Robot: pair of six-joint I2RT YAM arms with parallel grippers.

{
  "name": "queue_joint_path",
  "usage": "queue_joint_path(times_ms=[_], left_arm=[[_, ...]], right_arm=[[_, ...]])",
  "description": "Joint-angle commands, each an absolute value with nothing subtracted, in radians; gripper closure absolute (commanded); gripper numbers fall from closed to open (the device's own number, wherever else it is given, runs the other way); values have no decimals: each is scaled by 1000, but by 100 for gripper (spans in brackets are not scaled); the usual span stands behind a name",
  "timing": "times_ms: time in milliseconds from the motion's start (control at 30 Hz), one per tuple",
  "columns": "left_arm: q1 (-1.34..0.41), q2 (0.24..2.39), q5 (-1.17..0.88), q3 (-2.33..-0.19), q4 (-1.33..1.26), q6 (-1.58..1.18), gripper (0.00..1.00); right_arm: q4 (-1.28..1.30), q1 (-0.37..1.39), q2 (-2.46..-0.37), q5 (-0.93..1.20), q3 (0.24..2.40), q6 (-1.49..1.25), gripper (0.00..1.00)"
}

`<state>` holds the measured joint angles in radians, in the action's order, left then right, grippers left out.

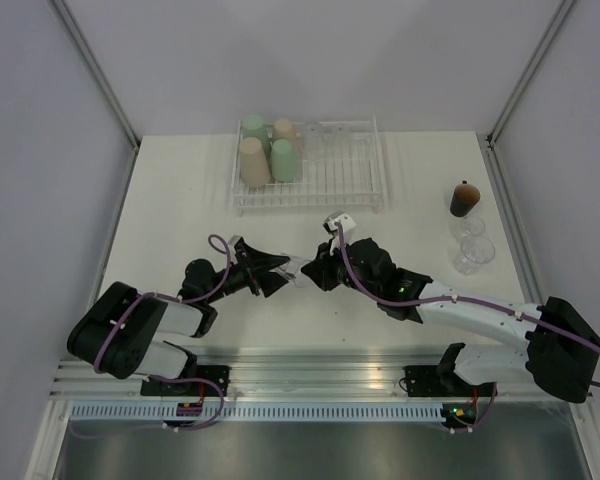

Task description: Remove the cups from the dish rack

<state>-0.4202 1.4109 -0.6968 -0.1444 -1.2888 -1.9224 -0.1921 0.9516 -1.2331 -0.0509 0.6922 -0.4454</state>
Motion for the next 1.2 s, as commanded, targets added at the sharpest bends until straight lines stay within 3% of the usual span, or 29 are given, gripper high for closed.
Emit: queue_joint_path(times_ms=[0,67,100,167,200,233,400,633,700,833,933,1033,1067,1167], left_arm=[[-446,1411,-735,-138,-1658,-1888,92],[-446,1417,-727,-137,-1658,-1878,73],[-446,1423,-723,-135,-1658,-1868,55],[-446,1430,-713,-133,-1657,-1855,33],[-446,1442,-710,-133,-1658,-1841,4],[-446,1450,-706,-133,-1658,-1835,0],[-445,1502,-669,-114,-1660,-1778,0],[-442,1523,-661,-97,-1622,-1655,0],[-442,1505,-670,-100,-1583,-1606,0],[-443,1407,-687,-107,-1436,-1514,0],[-443,1234,-687,-138,-1174,-1379,0],[-446,1006,-637,-219,-701,-1163,0],[-448,939,-611,-262,-493,-1105,0],[-448,743,-508,-307,-264,-947,0]], right_arm=[[-284,954,-1210,-78,690,-465,99],[-276,956,-1186,-84,678,-466,99],[-272,956,-1175,-84,673,-468,99],[-236,956,-1148,-103,669,-465,99],[-206,956,-1137,-107,669,-465,99],[-189,954,-1126,-121,669,-465,99],[-16,956,-1040,-282,689,-518,99],[647,947,-1061,-639,863,-728,99],[739,870,-1092,-612,903,-745,99],[766,593,-1100,-337,870,-645,99],[753,421,-1054,-269,842,-620,99],[772,252,-1072,-187,841,-586,99],[776,235,-1078,-169,836,-586,99],[781,207,-1101,-155,810,-594,99]])
